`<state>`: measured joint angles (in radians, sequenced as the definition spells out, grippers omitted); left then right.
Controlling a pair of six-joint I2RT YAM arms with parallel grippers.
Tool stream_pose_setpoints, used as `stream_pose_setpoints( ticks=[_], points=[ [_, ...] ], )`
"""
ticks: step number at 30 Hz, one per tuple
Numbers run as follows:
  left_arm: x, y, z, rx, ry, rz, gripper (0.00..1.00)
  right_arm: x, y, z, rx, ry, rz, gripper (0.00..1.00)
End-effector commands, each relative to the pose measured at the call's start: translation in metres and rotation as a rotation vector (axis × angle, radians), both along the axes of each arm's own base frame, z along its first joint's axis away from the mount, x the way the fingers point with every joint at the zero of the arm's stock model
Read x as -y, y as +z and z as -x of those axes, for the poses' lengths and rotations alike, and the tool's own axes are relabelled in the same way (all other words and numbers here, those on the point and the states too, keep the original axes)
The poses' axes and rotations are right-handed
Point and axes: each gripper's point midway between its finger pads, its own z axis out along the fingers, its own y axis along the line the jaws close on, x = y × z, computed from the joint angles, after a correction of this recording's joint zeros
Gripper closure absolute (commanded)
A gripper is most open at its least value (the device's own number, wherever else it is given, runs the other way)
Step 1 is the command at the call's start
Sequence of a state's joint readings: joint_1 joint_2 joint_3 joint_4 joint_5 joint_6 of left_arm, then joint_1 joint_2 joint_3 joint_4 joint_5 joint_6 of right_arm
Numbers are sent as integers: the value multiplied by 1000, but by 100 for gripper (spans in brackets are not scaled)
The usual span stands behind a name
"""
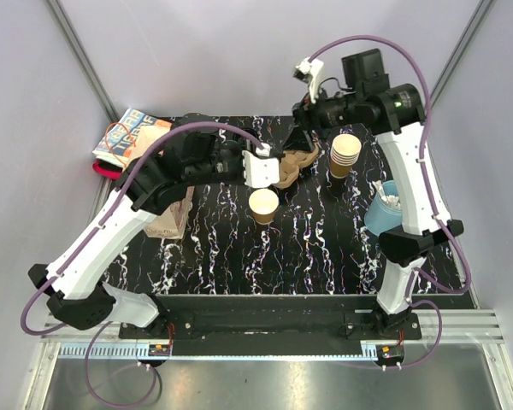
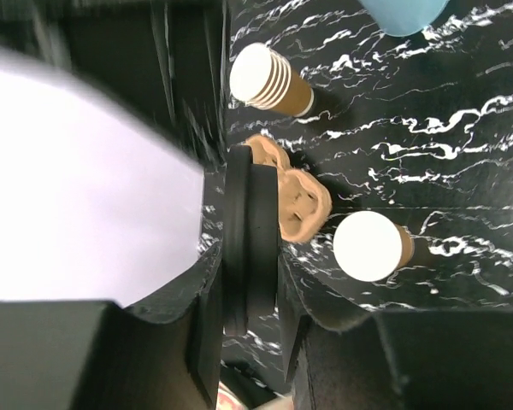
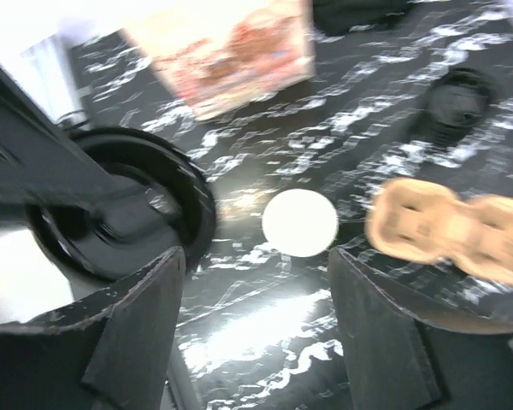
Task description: Pack the takeout coffee
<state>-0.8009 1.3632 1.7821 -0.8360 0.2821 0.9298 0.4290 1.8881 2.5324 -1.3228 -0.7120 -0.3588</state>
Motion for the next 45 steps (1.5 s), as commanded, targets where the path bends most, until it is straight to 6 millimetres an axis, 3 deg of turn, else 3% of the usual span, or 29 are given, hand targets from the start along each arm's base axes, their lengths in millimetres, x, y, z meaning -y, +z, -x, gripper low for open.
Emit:
stream_pose_setpoints(
  ticks=[1, 5, 10, 11, 12, 14, 15, 17, 18, 19, 20, 23, 27, 30, 36, 40, 45],
  points=[
    [-22, 26, 3, -51, 148, 120, 69, 41, 67, -8, 244, -180, -46, 24],
    [-30, 19, -2, -148, 250, 168, 69, 62, 84, -13, 366, -264, -11, 22],
    [-35, 10, -12, -344, 355, 224, 69, 71, 63, -14, 405, -241, 89, 18],
    [-33, 11, -10, -407, 356, 261, 69, 73, 63, -10, 430, -214, 103, 17],
    [-39, 6, -17, -449, 383, 276, 69, 68, 51, -6, 407, -169, 110, 17],
    [-43, -3, -27, -553, 399, 306, 69, 64, 47, 3, 440, -104, 131, 15],
    [-44, -9, -32, -594, 410, 312, 69, 63, 34, 5, 428, -82, 164, 15],
    [-37, -23, -35, -735, 369, 319, 69, 49, 24, 20, 485, 9, 234, 12],
    [-44, -30, -39, -793, 383, 320, 69, 49, 5, 20, 484, 13, 323, 12],
    [-34, -36, -39, -886, 328, 318, 69, 45, -4, 22, 517, 48, 385, 11],
    [-38, -40, -41, -941, 330, 319, 71, 29, -21, 35, 520, 118, 435, 12],
    [-29, -49, -47, -1116, 283, 336, 74, 21, -38, 39, 559, 162, 532, 14],
    [-20, -49, -45, -1222, 213, 352, 75, -11, -42, 54, 599, 250, 509, 19],
    [-18, -49, -44, -1238, 202, 364, 82, -24, -45, 55, 596, 269, 486, 22],
    [-21, -45, -46, -1350, 191, 447, 85, -46, -50, 72, 518, 331, 375, 26],
    [-19, -54, -42, -1517, 189, 482, 86, -57, -47, 73, 503, 331, 340, 29],
    [-17, -58, -44, -1591, 175, 514, 90, -72, -42, 85, 493, 372, 306, 34]
  ],
)
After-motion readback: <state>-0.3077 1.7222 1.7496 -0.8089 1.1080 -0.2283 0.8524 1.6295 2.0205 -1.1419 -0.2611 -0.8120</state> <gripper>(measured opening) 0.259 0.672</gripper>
